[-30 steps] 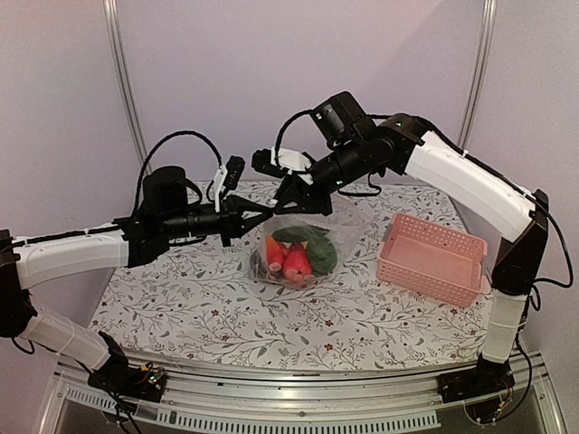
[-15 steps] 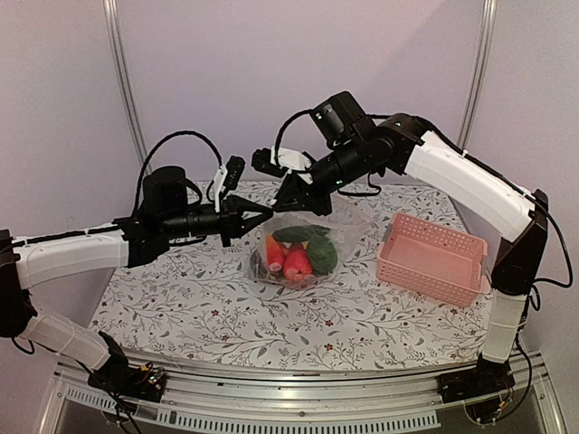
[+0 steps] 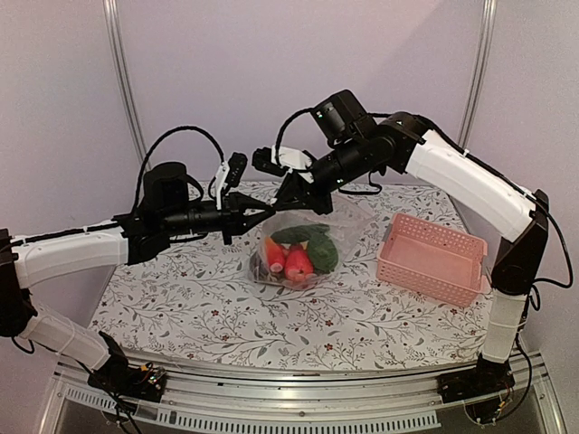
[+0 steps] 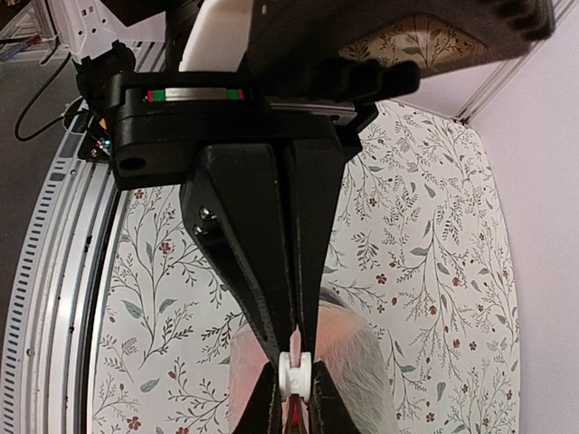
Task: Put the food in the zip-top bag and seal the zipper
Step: Hold the zipper from the zipper food storage bag, then zip the zipper on the zipper food storage bag.
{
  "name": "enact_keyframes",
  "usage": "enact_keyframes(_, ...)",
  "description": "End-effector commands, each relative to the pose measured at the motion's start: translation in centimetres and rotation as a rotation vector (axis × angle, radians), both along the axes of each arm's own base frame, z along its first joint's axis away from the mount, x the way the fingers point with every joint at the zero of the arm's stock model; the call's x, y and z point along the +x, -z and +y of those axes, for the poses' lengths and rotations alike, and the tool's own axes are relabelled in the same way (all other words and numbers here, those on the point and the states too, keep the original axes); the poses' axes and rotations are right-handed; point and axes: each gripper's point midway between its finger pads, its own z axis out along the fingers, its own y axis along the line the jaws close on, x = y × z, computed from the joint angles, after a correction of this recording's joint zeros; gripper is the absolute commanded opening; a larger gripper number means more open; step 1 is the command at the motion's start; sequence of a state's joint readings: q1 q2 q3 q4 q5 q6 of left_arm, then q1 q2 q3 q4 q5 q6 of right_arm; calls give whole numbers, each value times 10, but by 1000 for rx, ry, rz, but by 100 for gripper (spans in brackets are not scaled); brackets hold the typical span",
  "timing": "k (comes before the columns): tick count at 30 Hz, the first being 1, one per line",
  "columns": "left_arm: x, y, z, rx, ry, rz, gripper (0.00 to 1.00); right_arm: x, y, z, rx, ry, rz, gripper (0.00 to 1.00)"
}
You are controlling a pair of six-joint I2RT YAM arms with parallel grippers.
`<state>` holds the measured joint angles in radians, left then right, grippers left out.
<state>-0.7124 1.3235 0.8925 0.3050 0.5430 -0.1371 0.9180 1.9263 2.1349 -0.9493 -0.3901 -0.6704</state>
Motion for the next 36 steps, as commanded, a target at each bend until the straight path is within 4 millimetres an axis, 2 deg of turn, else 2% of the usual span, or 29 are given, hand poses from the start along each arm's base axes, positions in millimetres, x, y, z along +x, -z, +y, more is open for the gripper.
enact_keyframes(1,-1,-15,-4,-18,4,-43,0,-1,-1,2,-7,-7,-14,7)
enact_keyframes(8,1,-17,8,-9,-58,-84,0,22,14,-8,-46,52,-12,8)
enact_keyframes(17,13,-21,32,-34,-139,-84,0,53,35,-45,-109,98,52,8)
enact_keyframes(24,20,-21,45,-34,-174,-82,0,60,58,-75,-173,133,107,8)
enact_keyframes(30,24,-18,52,-26,-192,-75,0,70,63,-103,-191,185,126,8)
enact_keyframes(36,27,-15,57,-21,-209,-71,0,77,78,-133,-222,231,159,8)
